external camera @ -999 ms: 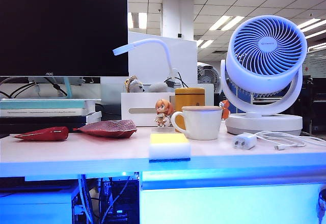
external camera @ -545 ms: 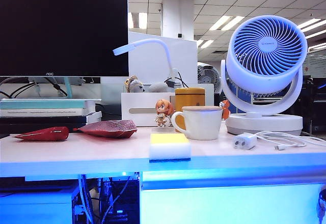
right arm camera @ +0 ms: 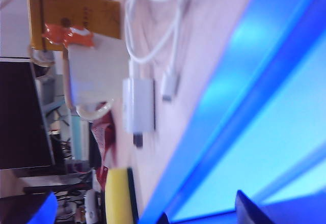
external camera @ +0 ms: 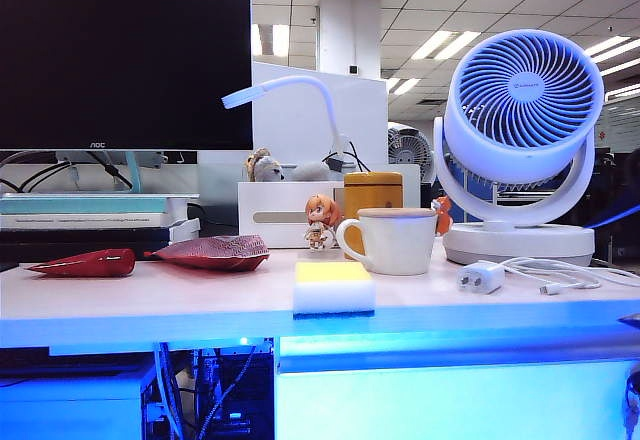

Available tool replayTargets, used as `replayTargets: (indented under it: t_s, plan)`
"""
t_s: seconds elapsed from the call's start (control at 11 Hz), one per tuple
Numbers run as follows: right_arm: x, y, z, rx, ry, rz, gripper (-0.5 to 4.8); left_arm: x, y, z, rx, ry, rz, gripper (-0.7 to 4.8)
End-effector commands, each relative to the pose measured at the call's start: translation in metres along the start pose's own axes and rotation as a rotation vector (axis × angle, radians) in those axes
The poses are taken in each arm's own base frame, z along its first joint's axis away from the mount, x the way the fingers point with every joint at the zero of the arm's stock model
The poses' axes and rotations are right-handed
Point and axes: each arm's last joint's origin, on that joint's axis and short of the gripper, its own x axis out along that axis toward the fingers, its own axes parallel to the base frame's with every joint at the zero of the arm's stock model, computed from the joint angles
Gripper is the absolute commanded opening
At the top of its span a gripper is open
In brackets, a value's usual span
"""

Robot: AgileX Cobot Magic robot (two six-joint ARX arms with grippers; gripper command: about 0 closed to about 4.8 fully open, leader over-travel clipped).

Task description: Open the drawer, place the cleaning sponge inside, then close the drawer.

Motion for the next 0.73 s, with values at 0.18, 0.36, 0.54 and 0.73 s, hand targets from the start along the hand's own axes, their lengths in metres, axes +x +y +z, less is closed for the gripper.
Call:
replayTargets:
  t_s: [0.18,0.36,0.54,0.73]
  plan:
    - [0.023,-0.008,0.015,-0.011,-0.01,0.054,4.79,-0.002,-0.001,0.003,0.011,-0.022,-0.004,-0.06]
    - [0.03,-0.012,0.02,0.0,-0.034,0.027,4.79,-0.002,-0.001,0.003,0.012,-0.024,-0.004,-0.06]
    - [0.036,-0.01,0.026,-0.008,-0.048,0.025,4.79,-0.002,-0.001,0.004,0.013,-0.028,-0.004,-0.06]
    - [0.044,-0.007,0.034,-0.018,-0.046,0.016,4.79,-0.002,-0.001,0.004,0.013,-0.028,-0.004,-0.06]
